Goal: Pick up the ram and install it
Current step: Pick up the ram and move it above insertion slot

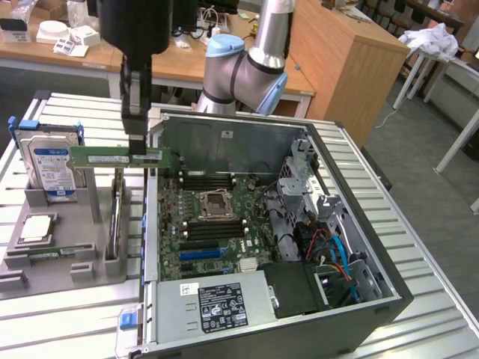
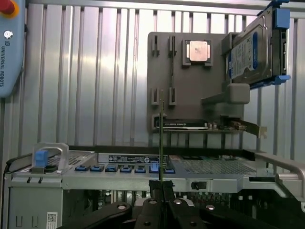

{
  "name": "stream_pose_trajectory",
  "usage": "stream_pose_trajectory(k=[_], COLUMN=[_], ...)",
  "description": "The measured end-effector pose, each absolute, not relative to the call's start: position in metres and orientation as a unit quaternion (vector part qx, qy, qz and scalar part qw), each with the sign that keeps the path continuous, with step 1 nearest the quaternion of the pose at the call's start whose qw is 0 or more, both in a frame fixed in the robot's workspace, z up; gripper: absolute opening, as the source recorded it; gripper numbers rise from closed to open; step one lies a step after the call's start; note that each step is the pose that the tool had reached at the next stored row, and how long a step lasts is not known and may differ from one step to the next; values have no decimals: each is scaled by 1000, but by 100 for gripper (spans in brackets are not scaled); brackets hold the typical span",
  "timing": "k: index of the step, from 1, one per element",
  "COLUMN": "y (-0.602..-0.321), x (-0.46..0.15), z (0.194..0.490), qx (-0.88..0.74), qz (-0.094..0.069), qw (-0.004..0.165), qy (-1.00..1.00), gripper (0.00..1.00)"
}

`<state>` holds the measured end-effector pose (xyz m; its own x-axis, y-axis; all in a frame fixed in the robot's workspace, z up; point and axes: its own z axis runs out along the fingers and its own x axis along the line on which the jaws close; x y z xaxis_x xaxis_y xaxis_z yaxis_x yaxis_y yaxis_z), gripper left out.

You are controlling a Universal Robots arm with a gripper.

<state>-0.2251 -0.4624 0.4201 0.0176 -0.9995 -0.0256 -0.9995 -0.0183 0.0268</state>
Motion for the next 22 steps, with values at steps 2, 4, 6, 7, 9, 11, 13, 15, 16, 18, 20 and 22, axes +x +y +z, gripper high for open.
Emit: stream_pose_trajectory(k=[2, 4, 6, 7, 9, 11, 13, 15, 16, 18, 20, 22], y=[-462, -462, -462, -462, -462, -462, -462, -462, -462, -462, -462, -463], x=[-220, -215, -210, -207, -202, -196, -191, -186, -184, -179, -174, -169], z=[420, 420, 420, 420, 420, 420, 420, 420, 420, 420, 420, 420], qx=[713, 713, 713, 713, 713, 713, 713, 713, 713, 713, 713, 713], qz=[-19, -19, -19, -19, -19, -19, -19, -18, -18, -19, -19, -19], qw=[1, 1, 1, 1, 1, 1, 1, 1, 1, 1, 1, 1], qy=[-701, -701, -701, -701, -701, -701, -701, -701, -701, -701, -701, -701], gripper=[12, 12, 12, 12, 12, 12, 12, 12, 12, 12, 12, 12])
